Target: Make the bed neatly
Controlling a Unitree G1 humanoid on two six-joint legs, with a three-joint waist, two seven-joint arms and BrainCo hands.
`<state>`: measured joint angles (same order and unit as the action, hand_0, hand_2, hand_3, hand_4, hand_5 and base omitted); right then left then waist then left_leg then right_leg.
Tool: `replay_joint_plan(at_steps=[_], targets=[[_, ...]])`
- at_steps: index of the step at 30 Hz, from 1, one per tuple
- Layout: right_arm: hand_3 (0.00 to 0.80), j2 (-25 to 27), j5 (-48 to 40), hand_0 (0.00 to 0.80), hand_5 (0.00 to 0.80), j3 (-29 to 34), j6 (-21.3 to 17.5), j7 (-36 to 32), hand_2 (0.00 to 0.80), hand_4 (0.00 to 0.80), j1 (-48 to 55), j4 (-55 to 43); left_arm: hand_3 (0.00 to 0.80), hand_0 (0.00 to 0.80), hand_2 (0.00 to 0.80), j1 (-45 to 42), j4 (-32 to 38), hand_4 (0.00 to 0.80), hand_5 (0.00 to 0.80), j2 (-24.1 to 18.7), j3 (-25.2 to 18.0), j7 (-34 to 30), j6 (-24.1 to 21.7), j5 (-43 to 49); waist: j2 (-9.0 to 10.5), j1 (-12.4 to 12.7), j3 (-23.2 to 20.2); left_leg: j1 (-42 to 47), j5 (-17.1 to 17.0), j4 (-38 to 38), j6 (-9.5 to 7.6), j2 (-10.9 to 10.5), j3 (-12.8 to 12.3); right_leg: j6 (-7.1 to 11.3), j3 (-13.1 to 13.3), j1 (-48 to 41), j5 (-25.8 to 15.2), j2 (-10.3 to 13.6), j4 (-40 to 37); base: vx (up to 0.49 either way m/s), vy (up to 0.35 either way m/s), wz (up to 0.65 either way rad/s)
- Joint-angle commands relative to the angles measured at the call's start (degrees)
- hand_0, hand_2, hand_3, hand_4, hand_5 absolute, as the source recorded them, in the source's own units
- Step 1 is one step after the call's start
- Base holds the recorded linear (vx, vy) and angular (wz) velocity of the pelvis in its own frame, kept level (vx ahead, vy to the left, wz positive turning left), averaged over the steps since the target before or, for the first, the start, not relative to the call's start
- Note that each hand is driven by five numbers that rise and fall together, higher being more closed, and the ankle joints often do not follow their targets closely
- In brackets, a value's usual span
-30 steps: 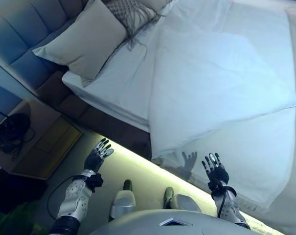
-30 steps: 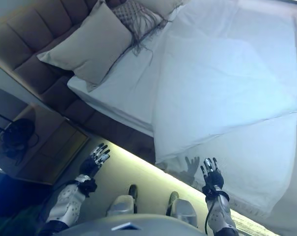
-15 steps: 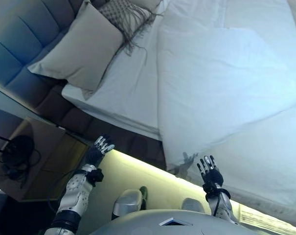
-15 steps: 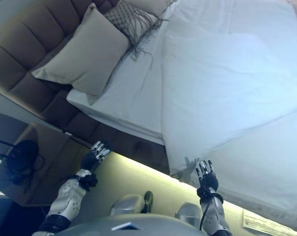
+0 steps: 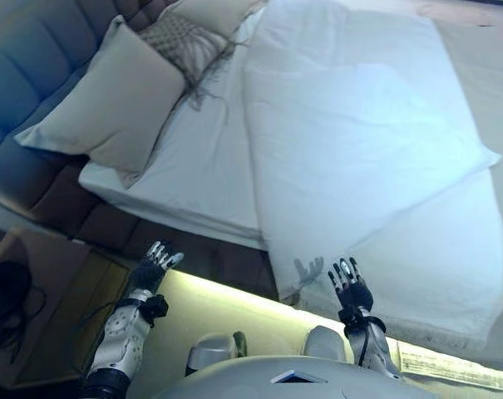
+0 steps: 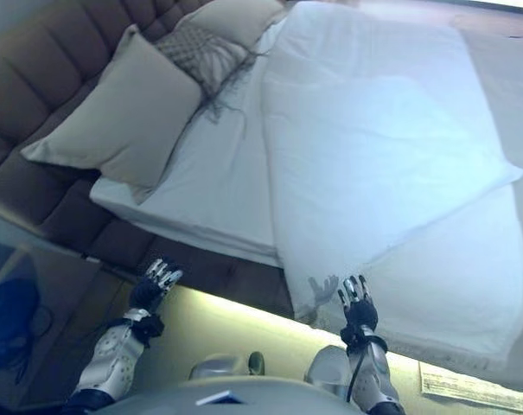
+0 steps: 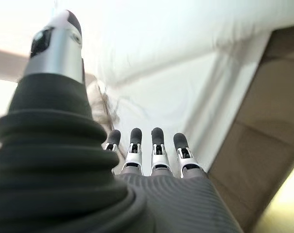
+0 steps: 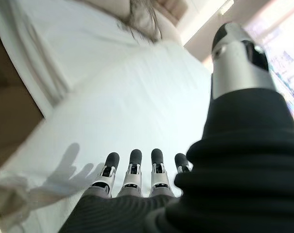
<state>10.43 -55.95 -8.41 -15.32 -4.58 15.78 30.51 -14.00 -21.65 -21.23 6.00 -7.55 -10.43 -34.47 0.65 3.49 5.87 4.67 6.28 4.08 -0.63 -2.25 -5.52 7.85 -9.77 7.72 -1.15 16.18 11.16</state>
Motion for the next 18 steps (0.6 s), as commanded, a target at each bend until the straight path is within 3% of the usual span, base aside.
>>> replay_joint_plan(at_steps=[1,6,11,13,15,18], targets=[[0.0,0.49,-0.18,0.0,0.0,2.5,0.22,-2.74,0.0,0.0,-1.72,-3.15,0.0,0.0,0.0,-0.27,4.04,0.0,0.0,-2.19,-4.99,-1.7,-2.23,1.34,-0.07,0.71,0.21,-1.16,0.81,0.72,-2.29,-1.75,5.39,1.73,1.14,0.3,-10.44,0.13,-6.53,0.209,-0.163,0.27],[0.0,-0.07,1.05,0.0,0.0,2.43,2.05,-3.96,0.0,0.0,-0.7,-3.05,0.0,0.0,0.0,-1.08,4.1,0.0,0.0,-2.53,-7.39,-2.69,-1.55,1.61,1.04,1.22,-0.46,-0.11,2.82,1.61,-1.58,0.18,4.41,3.37,-1.31,0.15,-10.4,1.01,-6.85,0.161,-0.213,0.04],[0.0,0.65,-0.25,0.0,0.0,1.43,1.44,-2.68,0.0,0.0,-0.9,-3.63,0.0,0.0,0.0,-0.5,3.76,0.0,0.0,-2.42,-7.03,-3.31,-1.48,0.81,1.58,1.23,-0.83,0.77,3.44,3.03,-0.38,2.31,4.22,2.8,-2.56,-0.6,-8.65,-0.52,-6.95,0.119,-0.269,0.08],[0.0,1.43,-1.51,0.0,0.0,1.09,1.23,-0.9,0.0,0.0,-0.96,-4.41,0.0,0.0,0.0,0.27,2.8,0.0,0.0,-2.43,-6.35,-4.3,-1.15,1.5,1.21,0.14,-1.36,1.67,2.1,3.68,0.8,4.72,4.03,1.81,-2.36,-0.8,-5.87,-3.21,-5.95,0.112,-0.317,0.13],[0.0,2.44,-2.11,0.0,0.0,1.49,2.24,-1.13,0.0,0.0,-1.01,-4.23,0.0,0.0,0.0,0.51,2.03,0.0,0.0,-2.2,-5.59,-4.28,-1.18,1.13,0.81,-0.71,-1.69,0.74,-1.32,6.85,1.94,6.77,3.72,0.27,-2.45,-1.66,-3.88,-5.45,-5.7,0.049,-0.259,0.05],[0.0,3.88,-2.89,0.0,0.0,2.06,2.98,-1.96,0.0,0.0,-1.77,-3.15,0.0,0.0,0.0,0.61,1.79,0.0,0.0,-1.28,-3.93,-2.95,-2.07,1.18,0.4,-0.99,-1.13,-3.26,-6.46,16.19,2.98,7.61,3.3,-2.52,-3.55,-3.5,-1.72,-7.67,-5.73,0.029,-0.22,0.01]])
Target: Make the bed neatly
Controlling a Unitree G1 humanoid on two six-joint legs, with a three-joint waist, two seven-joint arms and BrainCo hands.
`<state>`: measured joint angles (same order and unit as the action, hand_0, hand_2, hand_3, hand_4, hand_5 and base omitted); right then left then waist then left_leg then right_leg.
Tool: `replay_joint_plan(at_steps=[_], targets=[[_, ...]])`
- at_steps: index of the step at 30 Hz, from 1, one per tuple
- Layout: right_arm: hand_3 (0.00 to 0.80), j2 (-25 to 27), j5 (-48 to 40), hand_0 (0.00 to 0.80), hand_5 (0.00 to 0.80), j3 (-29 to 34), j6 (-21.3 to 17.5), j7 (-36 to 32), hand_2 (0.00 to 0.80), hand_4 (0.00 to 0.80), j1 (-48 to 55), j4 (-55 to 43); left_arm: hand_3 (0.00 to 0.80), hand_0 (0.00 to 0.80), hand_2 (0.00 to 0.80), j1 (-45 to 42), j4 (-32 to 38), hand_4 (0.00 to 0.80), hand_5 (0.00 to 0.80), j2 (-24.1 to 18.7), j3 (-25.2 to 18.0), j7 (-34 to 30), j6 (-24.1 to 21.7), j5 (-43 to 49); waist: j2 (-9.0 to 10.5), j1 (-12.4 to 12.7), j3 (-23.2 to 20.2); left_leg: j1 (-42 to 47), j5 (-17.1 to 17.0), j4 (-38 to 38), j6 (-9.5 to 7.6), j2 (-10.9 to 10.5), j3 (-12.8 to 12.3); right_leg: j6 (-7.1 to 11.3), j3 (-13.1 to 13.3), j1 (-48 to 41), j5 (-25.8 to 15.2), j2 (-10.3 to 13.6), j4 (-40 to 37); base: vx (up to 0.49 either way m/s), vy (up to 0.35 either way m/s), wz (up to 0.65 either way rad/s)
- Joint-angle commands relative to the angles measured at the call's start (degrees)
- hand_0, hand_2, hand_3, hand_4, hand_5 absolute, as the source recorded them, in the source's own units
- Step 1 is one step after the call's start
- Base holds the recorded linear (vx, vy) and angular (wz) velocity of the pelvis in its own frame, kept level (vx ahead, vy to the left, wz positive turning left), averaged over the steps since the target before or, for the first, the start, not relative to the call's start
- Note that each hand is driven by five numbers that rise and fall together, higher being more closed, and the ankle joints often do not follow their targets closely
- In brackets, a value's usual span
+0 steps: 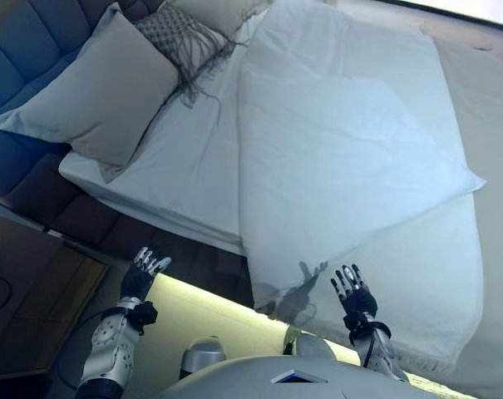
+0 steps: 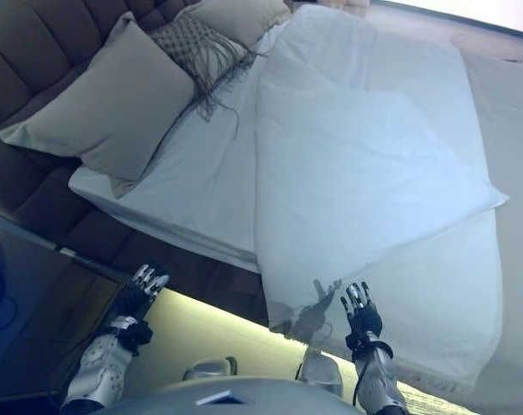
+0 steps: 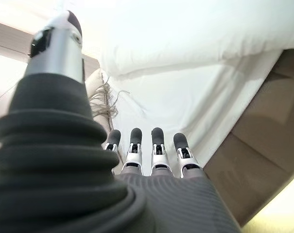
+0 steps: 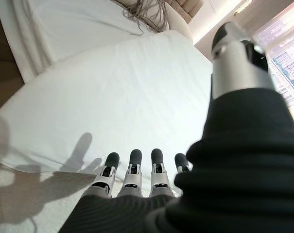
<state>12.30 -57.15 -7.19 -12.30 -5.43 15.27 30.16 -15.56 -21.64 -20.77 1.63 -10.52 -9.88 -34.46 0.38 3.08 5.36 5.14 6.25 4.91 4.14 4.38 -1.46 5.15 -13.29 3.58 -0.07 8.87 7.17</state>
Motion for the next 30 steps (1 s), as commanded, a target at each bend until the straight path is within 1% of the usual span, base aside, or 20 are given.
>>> replay_joint_plan(at_steps=[1,2,4,5,6,8,9,10,11,12,14,16,17,18,19,21,24,25,28,30], targets=[[0.0,2.37,-1.67,0.0,0.0,0.95,-0.1,-0.78,0.0,0.0,-1.83,-2.48,0.0,0.0,0.0,2.21,1.97,0.0,0.0,-1.34,1.21,0.48,-2.81,1.26,0.49,-0.6,-0.11,-5.63,-7.89,18.14,-1.62,0.92,-0.98,-0.54,-0.15,0.21,-2.23,-0.75,-1.52,0.02,-0.156,0.03],[0.0,2.73,-1.83,0.0,0.0,1.01,-0.25,-0.55,0.0,0.0,-2.34,-2.43,0.0,0.0,0.0,2.34,2.31,0.0,0.0,-1.05,2.03,0.74,-2.88,1.41,0.15,-0.64,0.48,-7.06,-9.04,19.28,-1.38,1.42,-1.23,-1.08,-0.26,-0.05,-1.82,-1.02,-1.2,0.008,-0.058,-0.01],[0.0,3.39,-2.12,0.0,0.0,1.03,-1.0,-0.32,0.0,0.0,-3.49,-2.53,0.0,0.0,0.0,3.07,2.4,0.0,0.0,-0.33,4.4,1.46,-3.82,2.02,-1.04,-0.65,1.74,-8.04,-10.77,16.67,-0.68,2.48,-0.52,-1.14,-0.59,-0.12,-1.19,-0.76,-0.15,0.022,0.089,-0.09],[0.0,3.6,-1.79,0.0,0.0,1.05,-1.26,-0.08,0.0,0.0,-4.02,-2.46,0.0,0.0,0.0,3.56,1.84,0.0,0.0,-0.06,5.37,1.77,-4.44,1.9,-1.84,-0.65,2.04,-7.54,-11.02,12.77,-0.4,2.82,0.51,-0.73,-0.52,0.08,-0.89,-0.39,0.36,0.057,0.231,-0.12],[0.0,3.82,-1.29,0.0,0.0,1.06,-1.33,0.59,0.0,0.0,-4.51,-2.53,0.0,0.0,0.0,4.09,1.41,0.0,0.0,0.12,6.14,2.29,-4.75,1.36,-3.04,-0.49,2.13,-7.33,-12.14,6.43,0.02,3.28,2.29,-0.27,-0.04,0.22,-0.37,-0.27,0.75,0.068,0.302,-0.13],[0.0,4.34,-1.07,0.0,0.0,1.24,-1.52,1.44,0.0,0.0,-4.82,-2.9,0.0,0.0,0.0,4.9,1.06,0.0,0.0,0.39,6.72,2.57,-4.97,0.78,-4.76,0.1,2.63,-8.25,-14.93,-0.72,1.13,3.39,3.97,0.36,0.88,-0.09,0.97,0.34,1.03,0.078,0.362,-0.11],[0.0,4.49,-1.42,0.0,0.0,1.59,-1.87,1.21,0.0,0.0,-4.55,-2.78,0.0,0.0,0.0,5.21,0.9,0.0,0.0,0.53,6.89,2.49,-5.2,1.3,-5.4,0.3,2.94,-9.14,-15.31,-2.17,1.41,3.11,3.26,0.62,0.81,-0.45,1.63,1.0,1.2,0.078,0.326,-0.18],[0.0,4.58,-1.75,0.0,0.0,1.94,-2.22,1.0,0.0,0.0,-4.2,-2.48,0.0,0.0,0.0,5.38,0.66,0.0,0.0,0.45,6.83,1.99,-5.26,1.69,-5.64,0.3,3.19,-10.02,-14.97,-1.31,1.49,2.92,2.2,0.74,0.48,-0.9,2.03,1.78,1.37,0.097,0.275,-0.19],[0.0,4.52,-1.95,0.0,0.0,2.27,-2.66,0.94,0.0,0.0,-3.89,-1.82,0.0,0.0,0.0,5.43,0.36,0.0,0.0,0.3,6.58,1.44,-5.05,1.77,-5.64,0.17,3.27,-10.38,-13.03,-0.07,1.23,2.51,0.95,1.02,0.15,-1.31,2.12,3.06,1.57,0.14,0.262,-0.07],[0.0,4.24,-2.24,0.0,0.0,2.49,-2.69,0.75,0.0,0.0,-3.74,-1.11,0.0,0.0,0.0,5.15,0.47,0.0,0.0,0.25,6.05,1.45,-4.43,1.84,-5.63,0.21,3.17,-9.99,-10.5,0.25,0.65,1.43,0.38,1.56,-0.14,-1.39,2.02,4.46,2.2,0.18,0.264,0.14],[0.0,2.99,-2.52,0.0,0.0,3.48,-2.52,-0.56,0.0,0.0,-2.67,-1.09,0.0,0.0,0.0,3.35,1.71,0.0,0.0,-0.26,4.85,1.43,-3.68,2.71,-5.73,0.61,2.99,-9.91,-7.98,1.55,-0.64,-0.42,0.37,2.19,-0.35,-1.26,2.5,6.49,4.72,0.214,0.247,0.17],[0.0,1.54,-1.97,0.0,0.0,4.24,-2.96,-1.11,0.0,0.0,-0.97,-1.97,0.0,0.0,0.0,1.52,2.09,0.0,0.0,-1.21,4.14,0.85,-4.06,3.48,-5.58,1.08,2.79,-10.46,-6.49,3.39,-2.26,-2.03,0.58,1.8,-0.39,-0.86,3.15,8.27,7.77,0.172,0.171,0.07],[0.0,1.04,-1.87,0.0,0.0,4.32,-3.02,-0.95,0.0,0.0,-0.56,-2.26,0.0,0.0,0.0,1.2,2.12,0.0,0.0,-1.49,3.96,0.76,-4.09,3.65,-5.36,1.17,2.89,-10.27,-5.97,3.8,-2.74,-2.58,0.56,1.78,-0.16,-0.62,3.28,8.95,9.21,0.154,0.122,0.03],[0.0,0.0,-1.34,0.0,0.0,4.36,-3.18,-0.66,0.0,0.0,0.17,-2.63,0.0,0.0,0.0,1.03,2.02,0.0,0.0,-1.98,3.68,0.34,-4.13,3.57,-5.07,1.14,2.87,-10.02,-5.2,4.26,-3.76,-3.49,0.61,1.7,0.41,-0.11,2.54,9.87,11.21,0.136,0.071,0.04],[0.0,-0.6,-0.95,0.0,0.0,4.1,-3.45,-0.73,0.0,0.0,0.73,-2.71,0.0,0.0,0.0,0.99,2.13,0.0,0.0,-2.19,3.42,-0.03,-3.93,3.27,-4.87,1.06,2.77,-9.73,-4.6,4.51,-4.51,-4.02,0.65,1.65,1.0,0.28,2.05,10.17,12.32,0.144,0.044,0.08],[0.0,-1.32,-0.37,0.0,0.0,3.65,-3.86,-1.48,0.0,0.0,1.21,-2.27,0.0,0.0,0.0,1.08,2.76,0.0,0.0,-2.61,3.21,0.28,-3.3,2.68,-4.7,1.01,2.32,-9.57,-4.45,4.2,-4.99,-4.27,0.56,1.63,1.48,0.81,1.5,9.56,12.19,0.096,-0.051,0.02],[0.0,-1.38,-0.25,0.0,0.0,3.15,-3.57,-2.94,0.0,0.0,0.57,-0.9,0.0,0.0,0.0,1.45,2.59,0.0,0.0,-3.43,3.09,1.52,-3.87,1.32,-3.6,1.03,2.36,-9.71,-4.07,4.48,-4.15,-3.41,0.18,2.11,1.92,-0.07,1.28,7.11,5.92,0.046,-0.239,-0.06],[0.0,-1.28,-0.38,0.0,0.0,3.27,-3.07,-2.98,0.0,0.0,0.27,-0.85,0.0,0.0,0.0,1.51,2.71,0.0,0.0,-3.53,2.85,1.71,-3.63,1.0,-3.21,0.93,2.33,-9.8,-3.99,4.69,-3.8,-2.67,0.1,2.42,2.54,-0.56,1.72,6.37,5.02,-0.001,-0.331,-0.23],[0.0,-0.9,-1.18,0.0,0.0,2.73,-2.55,-3.65,0.0,0.0,-0.6,-1.23,0.0,0.0,0.0,1.37,4.08,0.0,0.0,-3.53,2.57,1.81,-3.45,1.68,-1.9,1.46,2.68,-10.84,-3.91,6.82,-2.65,0.17,-0.45,2.12,1.02,-1.07,2.58,4.63,4.41,-0.072,-0.364,-0.04],[0.0,-0.31,-0.75,0.0,0.0,2.12,-1.44,-3.23,0.0,0.0,-1.29,-1.53,0.0,0.0,0.0,1.56,4.14,0.0,0.0,-2.8,3.15,3.06,-4.08,1.23,-0.93,1.39,2.79,-11.28,-3.17,9.8,-1.75,2.56,-1.08,1.09,1.03,-1.75,2.78,3.06,2.96,-0.086,-0.365,-0.09]])
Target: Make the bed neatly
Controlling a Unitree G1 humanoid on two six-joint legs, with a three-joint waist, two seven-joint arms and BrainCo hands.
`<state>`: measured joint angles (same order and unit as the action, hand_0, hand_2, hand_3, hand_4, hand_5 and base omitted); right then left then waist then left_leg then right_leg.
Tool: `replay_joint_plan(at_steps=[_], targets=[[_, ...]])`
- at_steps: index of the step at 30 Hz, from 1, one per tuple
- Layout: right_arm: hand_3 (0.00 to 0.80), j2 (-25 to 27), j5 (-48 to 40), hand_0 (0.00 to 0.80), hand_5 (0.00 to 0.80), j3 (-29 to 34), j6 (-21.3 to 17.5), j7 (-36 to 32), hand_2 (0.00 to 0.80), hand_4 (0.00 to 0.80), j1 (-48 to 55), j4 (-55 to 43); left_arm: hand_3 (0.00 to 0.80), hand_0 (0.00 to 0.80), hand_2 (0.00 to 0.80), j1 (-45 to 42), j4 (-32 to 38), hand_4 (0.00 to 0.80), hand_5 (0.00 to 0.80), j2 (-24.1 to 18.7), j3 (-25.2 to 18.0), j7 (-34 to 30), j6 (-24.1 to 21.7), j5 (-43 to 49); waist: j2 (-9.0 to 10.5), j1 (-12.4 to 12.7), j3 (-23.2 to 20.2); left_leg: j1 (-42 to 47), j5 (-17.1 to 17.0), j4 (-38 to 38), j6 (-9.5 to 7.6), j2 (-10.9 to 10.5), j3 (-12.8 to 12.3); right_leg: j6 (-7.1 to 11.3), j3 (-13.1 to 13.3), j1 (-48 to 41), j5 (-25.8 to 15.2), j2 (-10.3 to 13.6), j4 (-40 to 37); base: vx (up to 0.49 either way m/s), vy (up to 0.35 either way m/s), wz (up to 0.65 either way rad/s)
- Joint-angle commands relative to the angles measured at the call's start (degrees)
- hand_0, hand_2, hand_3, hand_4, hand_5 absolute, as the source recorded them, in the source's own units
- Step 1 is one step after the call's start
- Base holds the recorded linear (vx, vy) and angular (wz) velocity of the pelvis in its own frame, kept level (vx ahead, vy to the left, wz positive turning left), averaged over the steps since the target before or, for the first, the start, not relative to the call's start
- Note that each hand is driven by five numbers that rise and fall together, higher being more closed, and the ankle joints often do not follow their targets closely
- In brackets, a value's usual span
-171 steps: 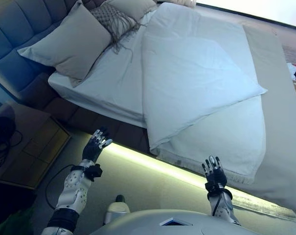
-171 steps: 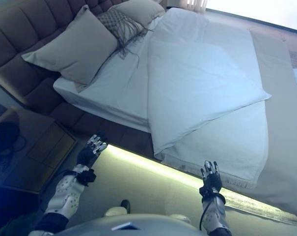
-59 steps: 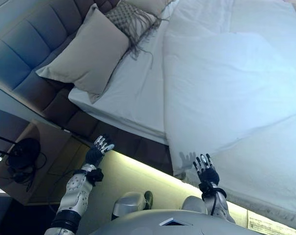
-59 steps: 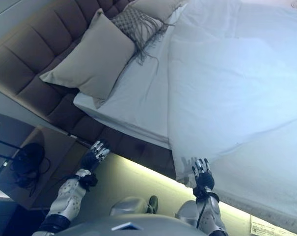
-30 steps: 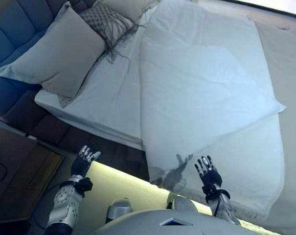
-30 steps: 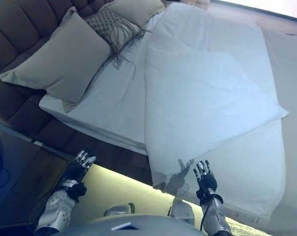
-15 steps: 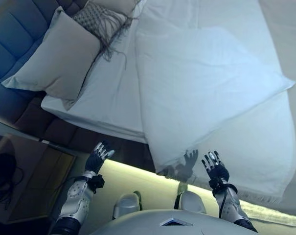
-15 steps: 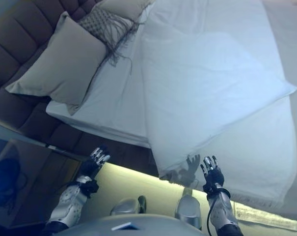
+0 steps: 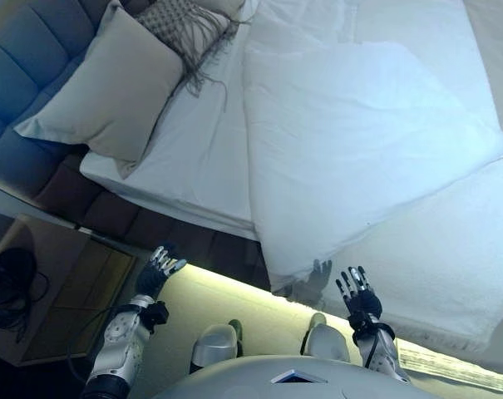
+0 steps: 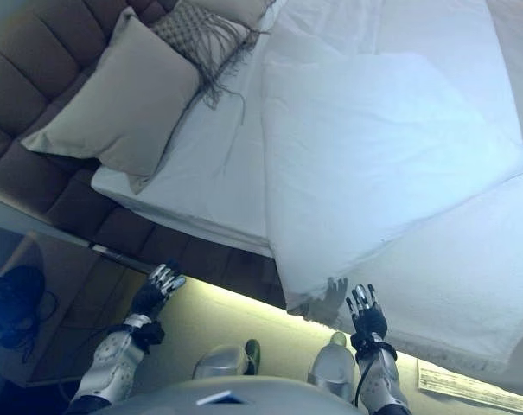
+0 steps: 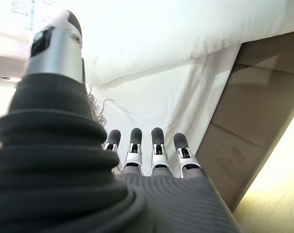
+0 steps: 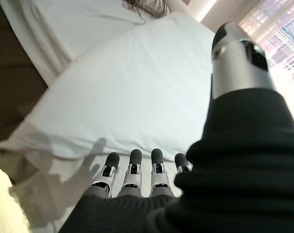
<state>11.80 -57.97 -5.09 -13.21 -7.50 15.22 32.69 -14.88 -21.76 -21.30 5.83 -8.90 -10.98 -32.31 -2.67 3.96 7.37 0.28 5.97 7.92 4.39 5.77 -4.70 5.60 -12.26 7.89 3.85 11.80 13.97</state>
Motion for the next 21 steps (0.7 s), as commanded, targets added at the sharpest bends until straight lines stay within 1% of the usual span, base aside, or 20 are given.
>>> replay_joint_plan(at_steps=[1,2,3,4,5,6,8,9,10,11,12,13,14,15,16,17,18,19,20,21], targets=[[0.0,0.9,0.39,0.0,0.0,-0.01,0.21,-1.31,0.0,0.0,-1.53,-4.24,0.0,0.0,0.0,0.87,4.95,0.0,0.0,-1.91,-0.8,2.61,-2.37,-2.43,2.45,0.53,1.01,-8.04,-5.63,11.17,-1.12,2.44,2.87,-0.64,0.27,-6.93,-0.94,-1.53,-4.95,-0.063,-0.375,-0.23],[0.0,1.62,0.26,0.0,0.0,0.31,1.24,-1.55,0.0,0.0,-1.73,-4.72,0.0,0.0,0.0,0.54,5.48,0.0,0.0,-1.51,-1.23,2.74,-2.06,-2.34,2.64,0.93,1.46,-11.37,-9.72,17.28,-0.57,2.71,4.52,-1.82,0.17,-7.74,-1.0,-3.08,-5.49,-0.057,-0.311,-0.27],[0.0,2.01,-0.05,0.0,0.0,0.28,1.34,-1.58,0.0,0.0,-1.89,-4.67,0.0,0.0,0.0,0.53,5.43,0.0,0.0,-1.43,-1.28,2.67,-2.18,-2.14,2.69,1.09,1.75,-13.38,-10.9,20.15,-0.68,2.74,5.15,-2.41,0.19,-8.06,-1.07,-3.84,-5.69,-0.062,-0.286,-0.32],[0.0,2.66,-0.86,0.0,0.0,-0.01,1.18,-1.11,0.0,0.0,-2.42,-4.55,0.0,0.0,0.0,0.74,5.05,0.0,0.0,-1.24,-1.07,2.55,-2.29,-2.48,2.45,1.55,2.44,-16.24,-13.92,20.67,-0.71,3.13,5.22,-3.57,0.51,-8.88,-0.95,-5.49,-6.07,-0.03,-0.178,-0.35],[0.0,2.72,-1.3,0.0,0.0,-0.28,0.86,-0.97,0.0,0.0,-2.7,-4.39,0.0,0.0,0.0,0.97,4.76,0.0,0.0,-1.14,-0.77,2.44,-2.45,-2.87,2.03,1.73,2.57,-16.41,-15.04,18.39,-0.41,3.4,5.37,-3.72,0.53,-9.25,-0.76,-6.14,-6.24,0.06,-0.095,-0.28],[0.0,2.78,-2.06,0.0,0.0,-1.11,-0.01,-0.76,0.0,0.0,-3.56,-3.68,0.0,0.0,0.0,1.48,3.82,0.0,0.0,-0.56,0.01,2.14,-3.38,-2.97,0.98,2.44,2.7,-15.24,-17.27,8.66,0.08,3.79,6.05,-3.43,0.71,-10.4,-0.17,-7.17,-6.77,0.17,0.063,-0.14],[0.0,2.39,-1.2,0.0,0.0,-1.67,-0.79,-0.23,0.0,0.0,-4.05,-3.06,0.0,0.0,0.0,1.25,3.18,0.0,0.0,0.43,0.43,2.65,-3.92,-3.06,-0.89,3.44,2.22,-14.41,-22.54,-3.87,1.47,5.22,8.07,-3.31,1.2,-11.63,1.46,-8.57,-6.69,0.273,0.124,-0.09],[0.0,2.17,-0.95,0.0,0.0,-1.62,-0.8,0.35,0.0,0.0,-4.06,-3.28,0.0,0.0,0.0,1.12,2.69,0.0,0.0,0.79,0.4,2.94,-3.8,-2.79,-1.34,3.61,2.21,-13.39,-24.42,-8.23,1.95,5.83,7.67,-3.43,1.24,-12.7,2.64,-8.65,-6.13,0.286,0.101,-0.17],[0.0,1.96,-1.1,0.0,0.0,-1.51,-1.02,0.84,0.0,0.0,-4.04,-3.61,0.0,0.0,0.0,1.41,2.04,0.0,0.0,0.99,0.2,2.41,-3.37,-2.24,-1.5,3.74,2.12,-13.15,-24.58,-10.24,2.29,5.66,6.71,-3.38,0.9,-13.93,3.58,-8.31,-5.78,0.262,0.076,-0.21],[0.0,1.83,-1.28,0.0,0.0,-1.46,-1.23,1.27,0.0,0.0,-3.95,-4.21,0.0,0.0,0.0,1.83,1.53,0.0,0.0,1.05,-0.07,1.64,-2.81,-1.54,-1.63,3.75,1.89,-13.07,-24.1,-10.53,2.42,5.13,5.78,-3.25,0.31,-14.79,4.24,-7.89,-5.54,0.22,0.062,-0.1],[0.0,1.66,-1.17,0.0,0.0,-1.55,-1.6,1.87,0.0,0.0,-3.64,-4.79,0.0,0.0,0.0,2.16,1.0,0.0,0.0,1.09,-0.25,0.71,-2.41,-1.19,-1.74,3.76,1.54,-13.34,-23.82,-8.98,2.48,4.49,5.7,-3.2,-0.21,-15.53,4.71,-7.41,-5.45,0.221,0.096,-0.01],[0.0,1.59,-0.98,0.0,0.0,-1.84,-1.97,2.48,0.0,0.0,-3.33,-5.23,0.0,0.0,0.0,2.44,0.52,0.0,0.0,1.12,-0.77,-0.44,-1.91,-0.84,-1.82,3.82,1.16,-13.63,-22.86,-7.45,2.45,3.44,5.94,-3.02,-0.44,-16.13,5.0,-6.89,-5.47,0.206,0.117,0.11],[0.0,1.62,-0.91,0.0,0.0,-2.16,-2.24,2.63,0.0,0.0,-3.11,-5.35,0.0,0.0,0.0,2.66,0.11,0.0,0.0,1.15,-1.28,-1.21,-1.59,-0.74,-1.73,3.67,0.91,-13.81,-21.36,-5.01,2.07,2.58,6.12,-2.79,-0.39,-16.26,5.14,-6.17,-5.24,0.231,0.165,0.04],[0.0,1.54,-0.69,0.0,0.0,-2.25,-2.23,2.49,0.0,0.0,-2.86,-5.43,0.0,0.0,0.0,2.79,-0.16,0.0,0.0,1.01,-1.95,-2.11,-1.07,-0.75,-1.43,3.43,0.67,-14.25,-19.12,-1.24,1.56,1.3,6.48,-2.56,0.08,-16.19,5.23,-5.15,-4.71,0.252,0.193,-0.1],[0.0,1.58,-0.08,0.0,0.0,-2.41,-1.94,2.41,0.0,0.0,-2.63,-5.42,0.0,0.0,0.0,2.73,-0.35,0.0,0.0,0.9,-2.45,-2.53,-0.86,-1.17,-0.7,2.99,0.28,-14.32,-15.16,3.68,0.49,-0.48,6.31,-2.3,0.81,-15.61,4.89,-3.68,-4.03,0.272,0.227,-0.26],[0.0,1.42,0.31,0.0,0.0,-2.51,-2.0,2.17,0.0,0.0,-2.35,-5.03,0.0,0.0,0.0,2.81,-0.53,0.0,0.0,0.89,-2.68,-2.72,-0.87,-1.17,-0.18,2.47,-0.22,-12.94,-11.3,3.93,-0.66,-1.34,5.26,-1.82,1.39,-14.93,4.74,-2.4,-3.18,0.251,0.243,-0.41],[0.0,1.2,0.51,0.0,0.0,-2.19,-2.12,2.03,0.0,0.0,-1.88,-4.96,0.0,0.0,0.0,2.94,-0.16,0.0,0.0,0.76,-2.72,-2.9,-0.62,-0.91,-0.32,2.19,-0.81,-12.13,-9.95,3.15,-1.26,-1.78,4.61,-1.45,1.31,-14.13,4.66,-1.68,-2.36,0.25,0.255,-0.46],[0.0,0.73,0.31,0.0,0.0,-1.47,-2.13,1.76,0.0,0.0,-1.2,-5.06,0.0,0.0,0.0,3.17,0.53,0.0,0.0,0.22,-2.27,-2.82,-0.7,-0.6,-0.36,1.66,-1.33,-11.19,-8.88,2.63,-2.05,-2.52,3.68,-0.55,1.22,-13.53,4.5,-0.6,-0.96,0.236,0.235,-0.34],[0.0,0.02,0.29,0.0,0.0,-0.84,-2.28,1.46,0.0,0.0,-0.58,-5.27,0.0,0.0,0.0,3.41,1.42,0.0,0.0,-0.43,-1.92,-2.99,-0.8,-0.51,-0.12,1.54,-1.66,-11.06,-8.21,2.97,-2.68,-3.38,3.55,0.28,1.51,-12.99,3.4,0.69,0.55,0.215,0.2,-0.14],[0.0,-0.41,0.26,0.0,0.0,-0.47,-2.62,1.28,0.0,0.0,-0.09,-5.44,0.0,0.0,0.0,3.51,2.5,0.0,0.0,-0.89,-1.62,-3.07,-0.92,-0.26,0.07,1.52,-1.76,-11.01,-7.49,3.46,-3.28,-3.98,3.64,0.67,1.85,-12.4,2.57,1.73,1.82,0.166,0.15,0.06]])
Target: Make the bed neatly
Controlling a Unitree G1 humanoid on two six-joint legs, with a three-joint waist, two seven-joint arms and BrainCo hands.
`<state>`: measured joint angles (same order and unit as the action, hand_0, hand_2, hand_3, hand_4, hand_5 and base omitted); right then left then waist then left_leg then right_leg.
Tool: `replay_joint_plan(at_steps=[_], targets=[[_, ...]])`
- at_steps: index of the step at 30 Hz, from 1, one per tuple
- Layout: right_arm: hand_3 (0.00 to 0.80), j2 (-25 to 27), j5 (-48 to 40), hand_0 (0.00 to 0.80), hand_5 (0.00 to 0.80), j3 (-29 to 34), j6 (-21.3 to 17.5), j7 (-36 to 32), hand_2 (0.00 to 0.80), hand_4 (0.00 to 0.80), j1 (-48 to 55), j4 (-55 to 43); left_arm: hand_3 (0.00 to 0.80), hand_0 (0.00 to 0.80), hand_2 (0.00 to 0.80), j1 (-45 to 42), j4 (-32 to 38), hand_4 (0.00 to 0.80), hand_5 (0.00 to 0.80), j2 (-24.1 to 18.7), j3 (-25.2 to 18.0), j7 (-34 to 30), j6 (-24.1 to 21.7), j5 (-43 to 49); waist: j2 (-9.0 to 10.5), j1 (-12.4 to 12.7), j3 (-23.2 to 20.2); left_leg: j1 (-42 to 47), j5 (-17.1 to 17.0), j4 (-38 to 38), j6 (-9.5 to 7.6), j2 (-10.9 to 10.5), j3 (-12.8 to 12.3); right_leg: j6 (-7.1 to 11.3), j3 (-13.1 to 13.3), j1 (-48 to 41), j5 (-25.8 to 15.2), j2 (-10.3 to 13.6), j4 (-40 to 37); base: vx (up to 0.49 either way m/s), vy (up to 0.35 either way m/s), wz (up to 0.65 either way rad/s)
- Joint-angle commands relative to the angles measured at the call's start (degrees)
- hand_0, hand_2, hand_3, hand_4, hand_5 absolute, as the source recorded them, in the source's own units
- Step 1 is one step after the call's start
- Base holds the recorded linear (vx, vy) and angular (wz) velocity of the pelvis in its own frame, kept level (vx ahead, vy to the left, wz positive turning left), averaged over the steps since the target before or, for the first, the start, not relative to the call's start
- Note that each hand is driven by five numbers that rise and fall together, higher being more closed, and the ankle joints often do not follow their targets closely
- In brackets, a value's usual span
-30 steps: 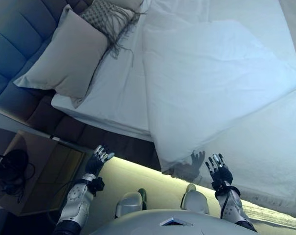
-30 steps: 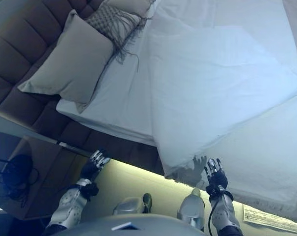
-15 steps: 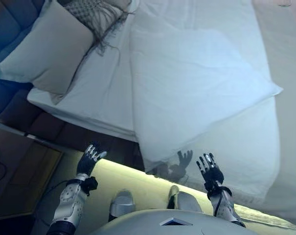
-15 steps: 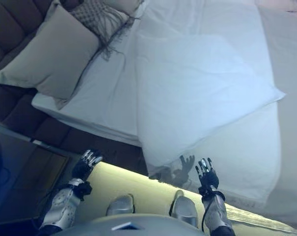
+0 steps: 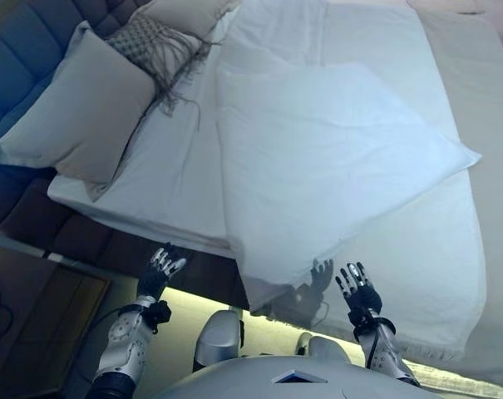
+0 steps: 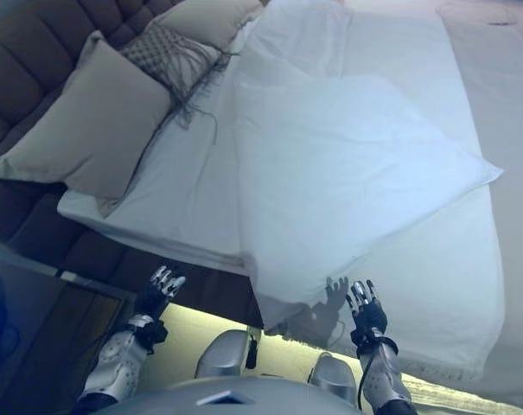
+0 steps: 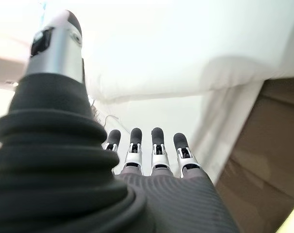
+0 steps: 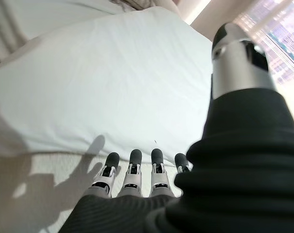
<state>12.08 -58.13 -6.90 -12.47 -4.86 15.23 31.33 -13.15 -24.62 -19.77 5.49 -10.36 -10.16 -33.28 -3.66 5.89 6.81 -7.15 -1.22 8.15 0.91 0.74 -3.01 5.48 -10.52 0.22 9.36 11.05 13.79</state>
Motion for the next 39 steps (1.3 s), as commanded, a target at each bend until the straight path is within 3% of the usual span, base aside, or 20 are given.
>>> replay_joint_plan(at_steps=[1,4,9,13,14,17,21,23,27,29,32,34,36,37,38,39], targets=[[0.0,-1.29,0.71,0.0,0.0,1.71,-3.7,-1.02,0.0,0.0,0.35,-4.44,0.0,0.0,0.0,1.64,7.08,0.0,0.0,-3.09,-1.03,-1.54,-1.53,0.81,1.07,-0.35,-1.23,-3.21,0.54,3.59,-0.55,0.52,2.04,0.87,0.21,-3.99,-3.81,3.54,3.33,0.141,0.125,0.11],[0.0,-2.58,1.1,0.0,0.0,1.66,-4.76,-1.3,0.0,0.0,0.84,-4.53,0.0,0.0,0.0,1.44,8.56,0.0,0.0,-3.92,-0.85,-0.64,-1.37,0.04,0.91,-0.04,-1.19,-2.39,1.54,3.71,-1.41,-0.05,2.33,0.88,-0.02,-3.41,-4.75,4.62,3.93,0.106,0.049,0.12],[0.0,-2.88,0.88,0.0,0.0,1.08,-4.02,-3.24,0.0,0.0,-0.61,-3.05,0.0,0.0,0.0,1.52,6.3,0.0,0.0,-4.62,-1.28,1.8,-2.61,-0.24,1.71,1.07,-1.61,-2.9,1.59,3.25,-1.6,-0.27,4.03,1.06,0.62,-3.25,-5.69,4.36,1.73,0.044,-0.091,-0.07],[0.0,-1.16,1.76,0.0,0.0,0.04,-1.65,-3.57,0.0,0.0,-3.62,-1.89,0.0,0.0,0.0,1.57,5.82,0.0,0.0,-5.04,-1.45,2.87,-4.23,-0.98,2.04,2.07,0.17,-7.31,-0.53,3.54,1.95,3.24,3.51,1.52,0.76,-2.04,-5.15,1.21,-6.11,-0.105,-0.256,-0.32],[0.0,-0.47,1.47,0.0,0.0,-0.19,-0.53,-3.17,0.0,0.0,-3.32,-2.3,0.0,0.0,0.0,1.31,5.6,0.0,0.0,-4.76,-1.31,2.12,-4.43,-0.85,1.64,2.16,0.44,-8.33,-3.94,2.68,3.5,5.1,3.66,1.17,0.21,-2.75,-4.89,-0.17,-7.04,0.012,-0.164,-0.18],[0.0,1.41,1.56,0.0,0.0,-0.25,-1.07,-4.93,0.0,0.0,-3.52,-1.02,0.0,0.0,0.0,4.47,5.06,0.0,0.0,-4.13,1.29,1.2,-5.46,-0.42,1.05,1.99,1.32,-11.76,-8.67,-0.18,5.28,8.17,4.8,0.57,-0.6,-3.49,-4.65,-2.11,-9.11,-0.083,-0.085,0.01],[0.0,3.04,1.22,0.0,0.0,0.79,-2.79,-3.23,0.0,0.0,-5.84,1.89,0.0,0.0,0.0,7.85,4.77,0.0,0.0,-3.32,3.54,-0.35,-5.81,0.39,1.09,-0.12,1.83,-11.87,-2.72,5.01,4.19,8.49,0.2,0.21,-1.93,-1.1,-4.49,-0.18,-7.62,-0.122,0.063,0.2],[0.0,3.43,0.51,0.0,0.0,2.99,-2.74,-3.98,0.0,0.0,-6.14,3.86,0.0,0.0,0.0,7.83,5.98,0.0,0.0,-3.24,5.17,0.26,-5.31,1.16,0.52,-0.57,1.79,-12.08,-3.59,5.08,4.8,8.46,0.05,0.38,-2.49,-0.85,-4.51,0.31,-6.52,0.056,0.148,0.24],[0.0,3.49,-0.71,0.0,0.0,5.3,-2.8,-3.29,0.0,0.0,-7.86,6.83,0.0,0.0,0.0,8.57,6.36,0.0,0.0,-3.41,7.52,0.69,-4.5,1.39,0.21,-0.04,2.13,-11.96,-1.92,6.94,4.87,7.95,0.5,1.72,-4.18,-2.03,-4.43,2.49,-5.54,0.035,0.144,0.21],[0.0,3.44,-3.53,0.0,0.0,7.3,-1.21,-4.31,0.0,0.0,-8.8,9.68,0.0,0.0,0.0,8.81,5.79,0.0,0.0,-3.92,7.77,0.2,-4.04,1.95,0.46,0.87,2.11,-12.24,-0.58,8.94,4.64,6.54,2.19,2.92,-4.39,-2.92,-4.29,4.09,-4.67,0.045,0.151,0.09],[0.0,5.03,-4.45,0.0,0.0,12.41,-0.17,-6.77,0.0,0.0,-12.23,19.3,0.0,0.0,0.0,8.3,7.59,0.0,0.0,-5.23,7.91,0.3,-4.29,1.7,0.21,1.44,3.96,-10.92,2.51,11.6,3.09,5.07,3.27,3.47,-3.32,3.53,-6.24,7.88,1.68,0.008,0.096,0.02],[0.0,7.26,-6.44,0.0,0.0,13.52,-0.81,-7.89,0.0,0.0,-17.0,24.3,0.0,0.0,0.0,10.18,8.87,0.0,0.0,-6.81,9.07,2.04,-6.03,0.01,0.16,0.98,7.1,-13.82,4.05,15.3,3.12,4.86,3.71,3.7,0.48,9.27,-8.29,7.5,1.67,-0.387,-0.066,-0.11],[0.0,10.57,-11.26,0.0,0.0,14.47,-1.2,-8.94,0.0,0.0,-24.06,31.19,0.0,0.0,0.0,15.24,8.2,0.0,0.0,-8.53,10.34,3.44,-8.37,-2.52,0.18,1.83,11.15,-19.37,4.62,18.25,3.53,5.96,4.16,3.7,0.13,12.08,-8.33,6.23,0.66,-0.509,-0.146,-0.1],[0.0,11.51,-12.02,0.0,0.0,15.41,-0.94,-9.65,0.0,0.0,-25.56,33.23,0.0,0.0,0.0,16.52,8.04,0.0,0.0,-8.78,10.43,3.51,-8.44,-2.9,0.12,2.47,11.95,-20.87,4.64,19.0,4.27,5.68,5.79,3.67,0.16,12.27,-8.69,5.69,-0.09,-0.217,-0.142,0.18],[0.0,12.48,-12.67,0.0,0.0,15.7,-0.78,-9.65,0.0,0.0,-26.47,34.79,0.0,0.0,0.0,16.81,7.77,0.0,0.0,-9.18,9.95,2.75,-8.77,-3.73,0.31,3.61,13.01,-23.0,3.52,20.59,5.87,5.61,9.69,3.59,0.77,12.36,-9.29,4.8,-1.14,-0.116,-0.107,0.14],[0.0,12.84,-13.09,0.0,0.0,15.32,-0.57,-9.04,0.0,0.0,-27.06,35.09,0.0,0.0,0.0,16.62,7.54,0.0,0.0,-9.22,9.68,2.58,-9.13,-4.2,0.52,4.04,13.21,-23.59,3.23,20.1,6.18,5.68,11.39,3.6,1.03,12.85,-9.81,4.54,-1.49,-0.074,-0.103,-0.12]])
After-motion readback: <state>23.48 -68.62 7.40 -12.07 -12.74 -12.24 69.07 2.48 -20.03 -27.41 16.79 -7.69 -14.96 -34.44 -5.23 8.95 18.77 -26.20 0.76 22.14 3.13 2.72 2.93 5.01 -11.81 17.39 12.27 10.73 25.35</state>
